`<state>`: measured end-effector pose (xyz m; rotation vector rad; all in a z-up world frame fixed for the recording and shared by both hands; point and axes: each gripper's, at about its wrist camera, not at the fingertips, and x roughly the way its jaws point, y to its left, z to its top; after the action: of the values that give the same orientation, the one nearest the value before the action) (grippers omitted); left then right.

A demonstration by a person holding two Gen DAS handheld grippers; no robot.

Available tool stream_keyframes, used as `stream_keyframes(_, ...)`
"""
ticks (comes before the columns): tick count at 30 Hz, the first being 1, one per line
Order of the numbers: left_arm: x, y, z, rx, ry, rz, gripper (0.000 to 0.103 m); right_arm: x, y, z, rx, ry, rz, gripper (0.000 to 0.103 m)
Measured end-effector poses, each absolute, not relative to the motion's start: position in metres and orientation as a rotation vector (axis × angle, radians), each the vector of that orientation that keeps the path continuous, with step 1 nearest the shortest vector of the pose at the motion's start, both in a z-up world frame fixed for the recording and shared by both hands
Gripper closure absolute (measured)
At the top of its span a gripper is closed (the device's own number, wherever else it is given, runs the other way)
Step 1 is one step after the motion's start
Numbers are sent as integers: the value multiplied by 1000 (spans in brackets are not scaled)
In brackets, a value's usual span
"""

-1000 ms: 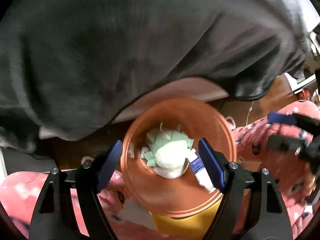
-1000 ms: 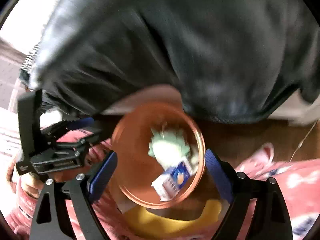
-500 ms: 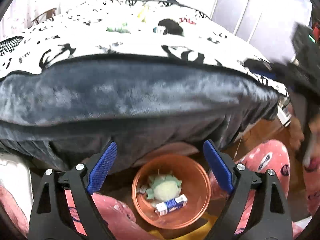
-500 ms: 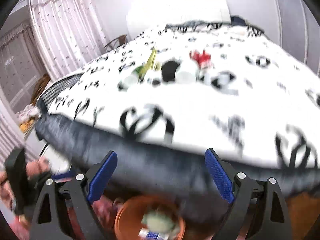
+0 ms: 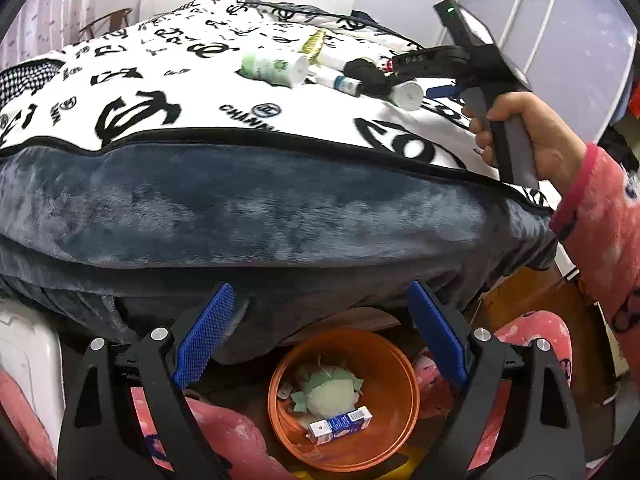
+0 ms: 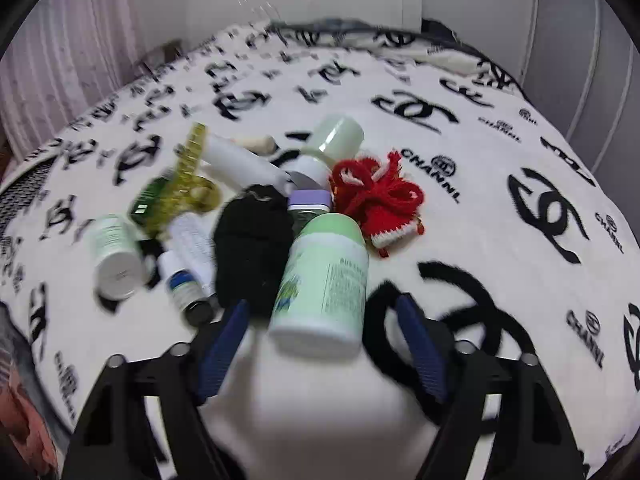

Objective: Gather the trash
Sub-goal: 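Grasp a green-capped bottle with the left tool while the right tool grasps another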

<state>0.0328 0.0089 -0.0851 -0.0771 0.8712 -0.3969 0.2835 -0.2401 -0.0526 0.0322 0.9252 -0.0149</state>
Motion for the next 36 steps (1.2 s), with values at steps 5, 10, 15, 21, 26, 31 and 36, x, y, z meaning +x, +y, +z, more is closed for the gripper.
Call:
stream_keyframes(5, 39, 18, -90, -107, 883, -382, 17, 309, -242, -70, 37, 1005, -52, 37)
stream_keyframes(10, 43, 17, -92, -112, 893, -382, 17, 315, -254, -77, 107, 1019, -12, 53)
stream_keyframes(15, 46, 19, -88, -124, 891, -380, 17, 291, -273, -73, 242, 1017, 119, 55)
stream_keyframes(21, 78, 16, -72, -157, 882, -383, 17, 244, -295, -57, 353, 949, 238, 56)
stream_keyframes(26, 148, 5, -49, -141, 825, -362, 17, 192, -305, -33, 384, 850, 340, 56)
stream_keyframes(31, 236, 2, -48, -300, 894, -304, 17, 140, -309, -21, 346, 779, 391, 56)
stream_keyframes(36, 295, -9, -50, -363, 963, -169, 17, 114, -317, -30, 348, 769, 430, 56)
